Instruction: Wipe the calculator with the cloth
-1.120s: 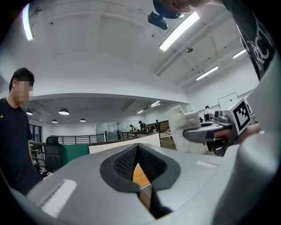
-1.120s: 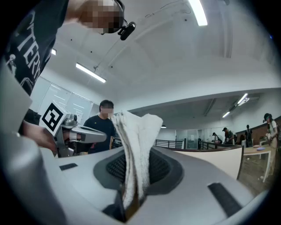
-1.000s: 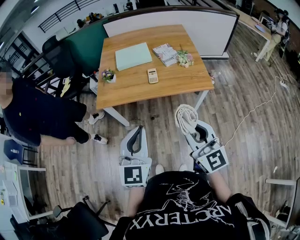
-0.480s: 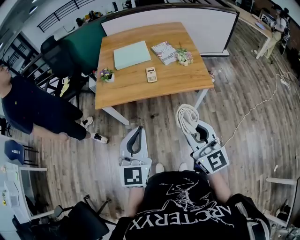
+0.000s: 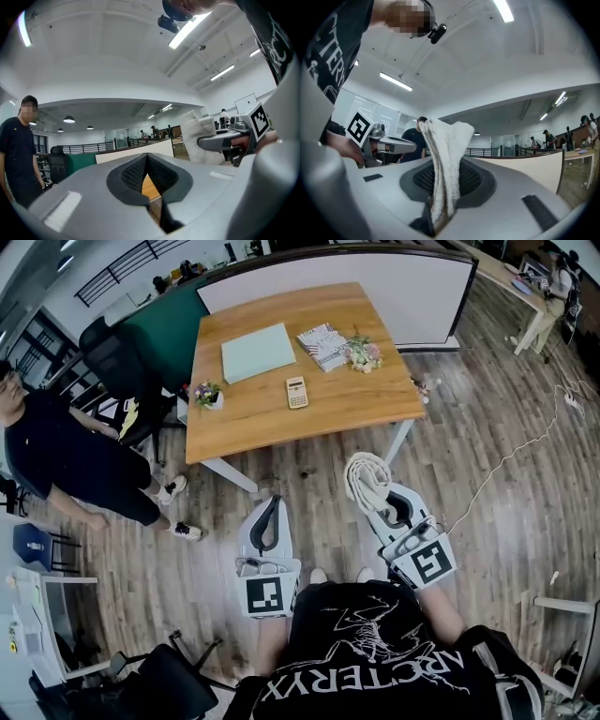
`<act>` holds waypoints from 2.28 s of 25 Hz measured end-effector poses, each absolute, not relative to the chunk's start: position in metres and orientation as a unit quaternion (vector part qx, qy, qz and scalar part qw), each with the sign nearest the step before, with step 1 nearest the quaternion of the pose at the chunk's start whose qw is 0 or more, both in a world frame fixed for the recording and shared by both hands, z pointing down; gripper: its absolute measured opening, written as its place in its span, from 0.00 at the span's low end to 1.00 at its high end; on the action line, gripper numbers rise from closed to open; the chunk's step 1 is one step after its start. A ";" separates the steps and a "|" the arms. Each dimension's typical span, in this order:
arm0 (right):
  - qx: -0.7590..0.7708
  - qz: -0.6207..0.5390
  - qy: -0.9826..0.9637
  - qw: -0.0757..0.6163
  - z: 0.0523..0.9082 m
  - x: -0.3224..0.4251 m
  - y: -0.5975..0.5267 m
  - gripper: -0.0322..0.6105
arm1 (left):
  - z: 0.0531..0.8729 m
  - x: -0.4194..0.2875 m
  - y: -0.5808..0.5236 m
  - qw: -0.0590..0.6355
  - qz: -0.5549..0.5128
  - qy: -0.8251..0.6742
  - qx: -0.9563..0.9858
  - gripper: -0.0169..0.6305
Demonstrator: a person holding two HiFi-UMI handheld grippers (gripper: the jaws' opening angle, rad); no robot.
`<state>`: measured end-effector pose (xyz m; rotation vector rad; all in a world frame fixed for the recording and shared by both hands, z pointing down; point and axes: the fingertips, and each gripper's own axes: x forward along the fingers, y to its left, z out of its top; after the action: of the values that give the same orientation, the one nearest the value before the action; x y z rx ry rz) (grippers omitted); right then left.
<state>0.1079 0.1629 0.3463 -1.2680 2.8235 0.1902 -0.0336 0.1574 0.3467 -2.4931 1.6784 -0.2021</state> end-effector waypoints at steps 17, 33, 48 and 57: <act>-0.378 0.033 0.925 0.002 0.378 0.120 0.091 0.19 | 0.382 -0.024 0.098 0.022 -0.088 0.581 -0.809 0.02; -0.456 0.081 0.885 -0.046 0.354 0.019 -0.161 0.19 | 0.363 -0.141 -0.164 0.017 -0.076 0.528 -0.846 0.02; -0.434 0.103 0.894 -0.042 0.355 0.023 -0.242 0.19 | 0.371 -0.132 -0.229 0.031 -0.100 0.552 -0.827 0.02; -0.363 0.077 0.912 -0.173 0.436 0.006 -0.301 0.19 | 0.369 -0.128 -0.229 0.030 -0.111 0.571 -0.813 0.02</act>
<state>0.0061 -0.3011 0.4356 -1.2864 3.2329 0.2729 -0.1279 -0.2295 0.3687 -2.5051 1.7600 -0.3420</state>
